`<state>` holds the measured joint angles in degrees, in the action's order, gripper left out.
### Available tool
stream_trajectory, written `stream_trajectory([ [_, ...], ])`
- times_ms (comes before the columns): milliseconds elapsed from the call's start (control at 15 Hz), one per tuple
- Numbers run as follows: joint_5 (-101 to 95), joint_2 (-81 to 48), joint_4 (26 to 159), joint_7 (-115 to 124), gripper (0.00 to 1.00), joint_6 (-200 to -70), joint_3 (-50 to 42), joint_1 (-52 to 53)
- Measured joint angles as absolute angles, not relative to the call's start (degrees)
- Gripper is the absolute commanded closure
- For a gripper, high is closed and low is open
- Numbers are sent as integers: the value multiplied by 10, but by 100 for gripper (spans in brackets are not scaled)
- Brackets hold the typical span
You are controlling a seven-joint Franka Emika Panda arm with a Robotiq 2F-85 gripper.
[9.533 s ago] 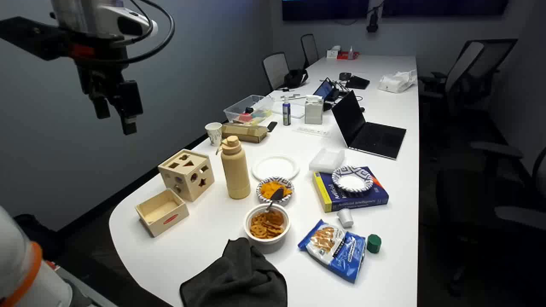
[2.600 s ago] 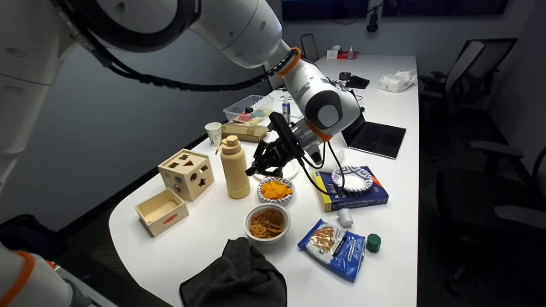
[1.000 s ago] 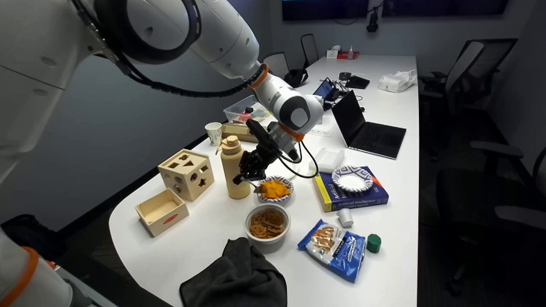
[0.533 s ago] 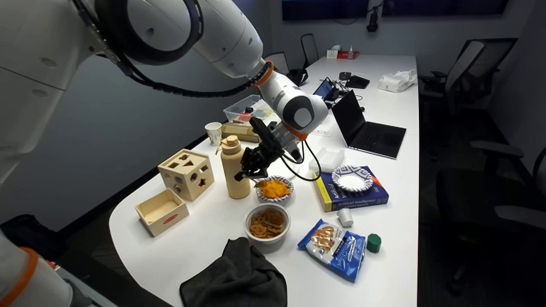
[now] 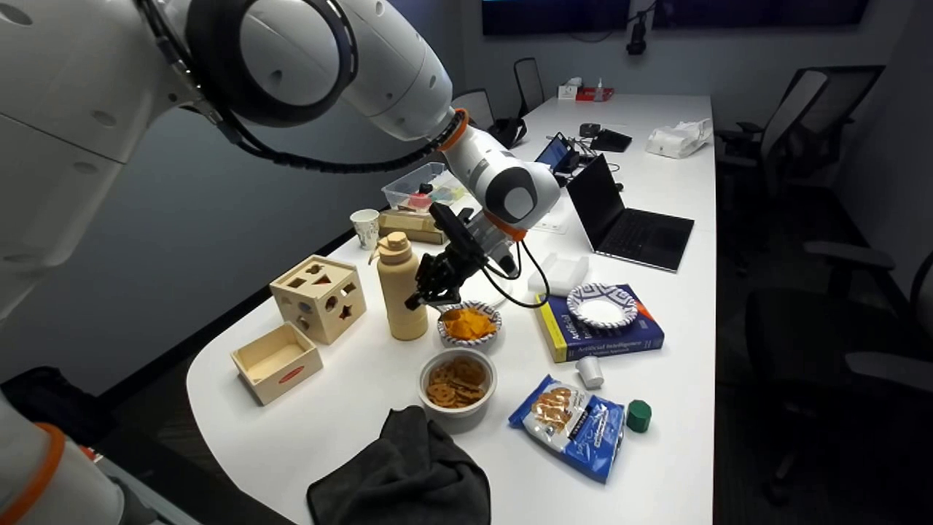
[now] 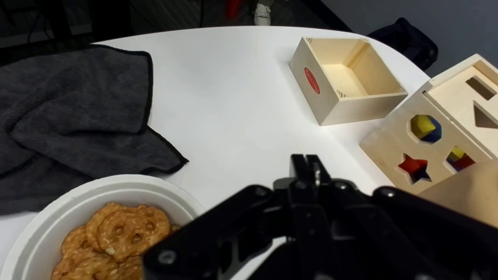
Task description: Use the silver cake spatula to stir the contents in the black and white bowl.
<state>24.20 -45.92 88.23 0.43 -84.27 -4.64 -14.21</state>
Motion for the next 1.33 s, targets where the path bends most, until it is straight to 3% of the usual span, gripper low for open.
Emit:
stream_trajectory([
  [867,220,-467,862,100,99,-893,-64,-137],
  [1333,217,-469,859,103,99,-812,-66,-139],
])
